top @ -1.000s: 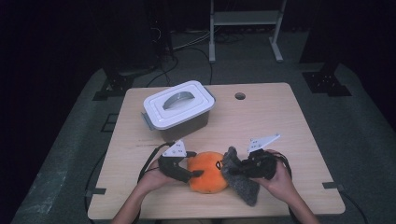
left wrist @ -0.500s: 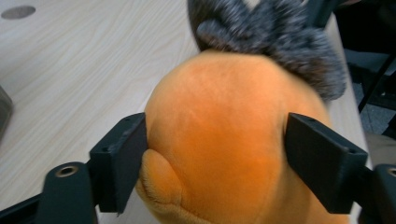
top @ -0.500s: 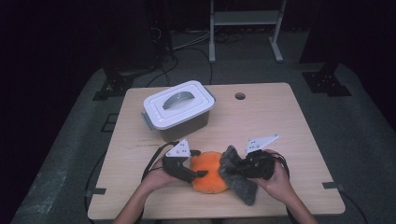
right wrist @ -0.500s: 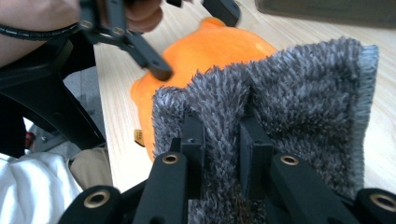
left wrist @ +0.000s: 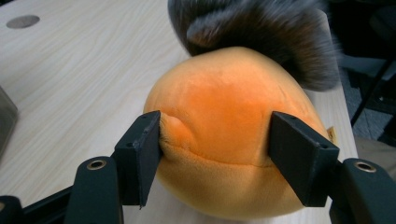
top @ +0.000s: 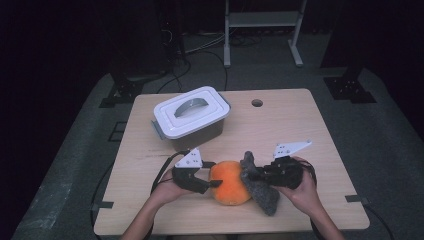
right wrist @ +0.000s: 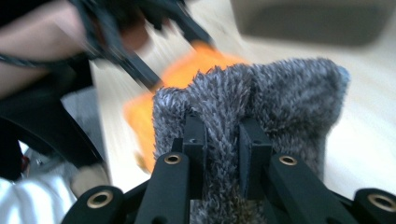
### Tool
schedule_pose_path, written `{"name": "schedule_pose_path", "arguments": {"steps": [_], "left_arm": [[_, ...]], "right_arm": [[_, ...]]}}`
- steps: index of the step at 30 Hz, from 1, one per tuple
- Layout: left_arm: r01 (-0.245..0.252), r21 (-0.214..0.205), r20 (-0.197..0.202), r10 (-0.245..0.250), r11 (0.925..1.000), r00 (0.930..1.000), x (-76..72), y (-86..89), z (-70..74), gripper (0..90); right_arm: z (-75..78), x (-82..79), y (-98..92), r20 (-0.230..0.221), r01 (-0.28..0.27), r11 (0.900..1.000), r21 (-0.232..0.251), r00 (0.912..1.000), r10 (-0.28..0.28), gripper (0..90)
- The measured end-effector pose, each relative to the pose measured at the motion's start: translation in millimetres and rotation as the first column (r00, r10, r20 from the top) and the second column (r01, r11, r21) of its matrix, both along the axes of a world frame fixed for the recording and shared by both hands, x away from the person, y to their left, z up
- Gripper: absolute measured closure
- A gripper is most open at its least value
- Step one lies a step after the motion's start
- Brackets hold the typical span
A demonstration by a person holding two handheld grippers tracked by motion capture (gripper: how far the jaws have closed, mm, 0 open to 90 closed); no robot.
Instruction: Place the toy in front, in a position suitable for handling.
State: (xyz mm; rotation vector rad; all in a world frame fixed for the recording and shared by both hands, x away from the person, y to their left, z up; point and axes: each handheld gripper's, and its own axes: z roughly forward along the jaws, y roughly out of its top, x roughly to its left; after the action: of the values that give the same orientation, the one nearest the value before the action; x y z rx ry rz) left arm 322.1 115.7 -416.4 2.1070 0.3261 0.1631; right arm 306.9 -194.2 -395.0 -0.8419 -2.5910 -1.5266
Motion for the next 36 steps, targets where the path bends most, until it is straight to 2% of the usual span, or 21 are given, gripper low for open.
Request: {"name": "schedule_pose_path", "arguments": {"steps": [1, 3, 6, 9, 13, 15, 19, 22, 28, 30, 33, 36], "left_arm": [[-0.002, -0.002, 0.006, 0.002, 1.0000, 1.0000, -0.2, -2.4, 0.1, 35.1], [-0.012, -0.006, 0.014, 0.012, 0.9999, 0.9998, -1.1, -7.0, -0.4, 35.1], [-0.017, -0.014, 0.006, 0.017, 0.9998, 0.9998, -0.4, -7.1, -1.4, 34.9], [-0.029, -0.019, -0.009, 0.029, 0.9994, 0.9995, 1.4, -4.8, -3.5, 34.8], [-0.038, -0.034, -0.023, 0.037, 0.9987, 0.9991, 3.7, -4.5, -4.4, 34.5], [-0.043, -0.033, -0.027, 0.042, 0.9985, 0.9988, 4.8, -5.8, -3.8, 34.6], [-0.070, -0.049, -0.030, 0.069, 0.9963, 0.9972, 6.7, -9.8, -3.8, 34.6], [-0.098, -0.049, -0.032, 0.096, 0.9940, 0.9948, 7.3, -10.4, -4.2, 34.3], [-0.113, -0.063, -0.056, 0.110, 0.9916, 0.9924, 10.0, -6.3, -5.2, 33.4], [-0.109, -0.070, -0.065, 0.104, 0.9916, 0.9924, 10.5, -7.7, -6.3, 33.4], [-0.094, -0.070, -0.053, 0.090, 0.9931, 0.9945, 10.0, -9.6, -6.2, 33.4], [-0.106, -0.059, -0.043, 0.104, 0.9926, 0.9937, 9.0, -9.8, -5.3, 33.2]], "right_arm": [[6.3, -3.1, 4.8, 0.025, -0.015, 0.9998, 0.011, 0.9996, 0.015, 75.2], [9.8, -7.3, 13.9, 0.039, -0.040, 0.9992, 0.010, 0.9985, 0.039, 75.2], [1.3, -10.1, 28.4, 0.044, -0.071, 0.9956, -0.062, 0.9963, 0.074, 75.1], [-6.1, -7.1, 25.5, 0.034, -0.073, 0.9944, -0.076, 0.9965, 0.076, 75.2], [-7.8, -5.8, 12.9, 0.038, -0.039, 0.9940, -0.102, 0.9984, 0.043, 75.1], [-5.6, -7.1, 11.3, 0.045, -0.034, 0.9948, -0.096, 0.9982, 0.039, 75.1], [3.4, -14.9, 26.7, 0.076, -0.081, 0.9933, -0.082, 0.9933, 0.087, 74.8], [0.8, -20.1, 40.6, 0.105, -0.102, 0.9844, -0.144, 0.9876, 0.117, 74.1], [-6.5, -15.9, 27.0, 0.074, -0.110, 0.9830, -0.147, 0.9898, 0.122, 74.5], [-4.8, -15.3, 23.0, 0.064, -0.102, 0.9860, -0.132, 0.9917, 0.111, 74.5], [2.2, -17.5, 28.5, 0.084, -0.106, 0.9899, -0.094, 0.9900, 0.114, 74.2], [2.9, -18.2, 37.2, 0.100, -0.112, 0.9863, -0.122, 0.9872, 0.124, 73.7]]}}
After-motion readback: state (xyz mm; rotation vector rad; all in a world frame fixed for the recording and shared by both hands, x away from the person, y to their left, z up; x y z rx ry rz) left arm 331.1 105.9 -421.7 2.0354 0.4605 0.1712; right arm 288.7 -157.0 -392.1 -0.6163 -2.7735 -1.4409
